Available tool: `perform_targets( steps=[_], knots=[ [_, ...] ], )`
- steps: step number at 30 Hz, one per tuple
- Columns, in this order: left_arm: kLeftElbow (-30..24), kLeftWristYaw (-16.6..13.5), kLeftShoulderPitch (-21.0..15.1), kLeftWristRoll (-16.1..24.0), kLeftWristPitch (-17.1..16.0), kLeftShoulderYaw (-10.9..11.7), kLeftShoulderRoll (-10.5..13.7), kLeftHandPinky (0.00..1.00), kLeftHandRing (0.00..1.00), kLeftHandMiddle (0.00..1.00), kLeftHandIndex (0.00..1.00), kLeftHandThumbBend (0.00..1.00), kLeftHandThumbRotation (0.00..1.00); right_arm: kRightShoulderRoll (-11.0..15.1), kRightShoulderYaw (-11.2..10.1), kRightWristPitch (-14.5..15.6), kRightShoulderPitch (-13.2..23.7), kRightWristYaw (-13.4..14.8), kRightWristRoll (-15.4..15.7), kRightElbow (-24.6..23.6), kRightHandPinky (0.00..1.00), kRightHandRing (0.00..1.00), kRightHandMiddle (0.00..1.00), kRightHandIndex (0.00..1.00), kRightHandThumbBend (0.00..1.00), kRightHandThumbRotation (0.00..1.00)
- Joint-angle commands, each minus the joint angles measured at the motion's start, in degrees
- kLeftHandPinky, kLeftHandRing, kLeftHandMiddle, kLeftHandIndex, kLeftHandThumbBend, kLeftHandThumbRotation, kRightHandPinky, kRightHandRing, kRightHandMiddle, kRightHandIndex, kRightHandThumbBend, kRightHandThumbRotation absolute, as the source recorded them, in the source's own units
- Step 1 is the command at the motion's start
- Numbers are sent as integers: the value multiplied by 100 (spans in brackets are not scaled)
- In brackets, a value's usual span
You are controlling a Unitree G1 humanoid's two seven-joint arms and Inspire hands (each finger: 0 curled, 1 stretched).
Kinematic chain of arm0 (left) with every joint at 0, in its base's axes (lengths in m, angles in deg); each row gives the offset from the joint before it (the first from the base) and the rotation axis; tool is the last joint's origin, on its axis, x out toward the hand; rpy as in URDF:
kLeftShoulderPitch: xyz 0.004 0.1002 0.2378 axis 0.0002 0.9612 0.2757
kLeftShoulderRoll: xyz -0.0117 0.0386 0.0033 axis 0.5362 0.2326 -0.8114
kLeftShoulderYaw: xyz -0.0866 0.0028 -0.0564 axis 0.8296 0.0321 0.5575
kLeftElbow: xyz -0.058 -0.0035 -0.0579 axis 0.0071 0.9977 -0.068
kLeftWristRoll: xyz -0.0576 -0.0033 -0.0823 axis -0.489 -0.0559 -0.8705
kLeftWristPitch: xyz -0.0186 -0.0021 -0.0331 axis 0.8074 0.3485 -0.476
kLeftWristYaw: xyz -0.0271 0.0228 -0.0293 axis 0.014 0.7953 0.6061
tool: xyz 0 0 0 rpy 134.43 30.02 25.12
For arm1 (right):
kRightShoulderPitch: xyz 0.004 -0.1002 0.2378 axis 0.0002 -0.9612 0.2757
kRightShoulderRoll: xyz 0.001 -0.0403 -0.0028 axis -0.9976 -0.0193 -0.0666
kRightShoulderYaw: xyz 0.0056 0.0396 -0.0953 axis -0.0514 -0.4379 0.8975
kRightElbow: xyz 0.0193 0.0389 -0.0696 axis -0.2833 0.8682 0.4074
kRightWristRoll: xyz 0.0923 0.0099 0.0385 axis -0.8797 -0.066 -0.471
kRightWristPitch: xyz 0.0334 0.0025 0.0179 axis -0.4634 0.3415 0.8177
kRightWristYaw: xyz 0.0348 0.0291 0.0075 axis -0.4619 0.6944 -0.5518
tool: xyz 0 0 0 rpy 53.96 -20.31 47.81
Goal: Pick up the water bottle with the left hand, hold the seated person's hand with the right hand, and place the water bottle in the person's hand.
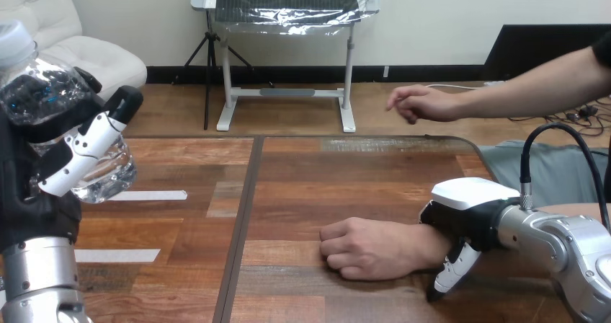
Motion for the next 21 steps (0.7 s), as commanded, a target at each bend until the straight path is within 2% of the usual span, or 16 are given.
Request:
perform_targets(
  steps=[1,21],
  knots=[
    [-280,16,-212,28,-109,-93,38,16,21,27,34,29,0,58,104,75,-218,-163,-11,126,41,54,62,66,92,31],
    [-194,56,-215,-4,-187,-87,29,16,21,27,34,28,0,53,113,44,-232,-138,-22,144,42,54,62,66,91,31]
  ],
)
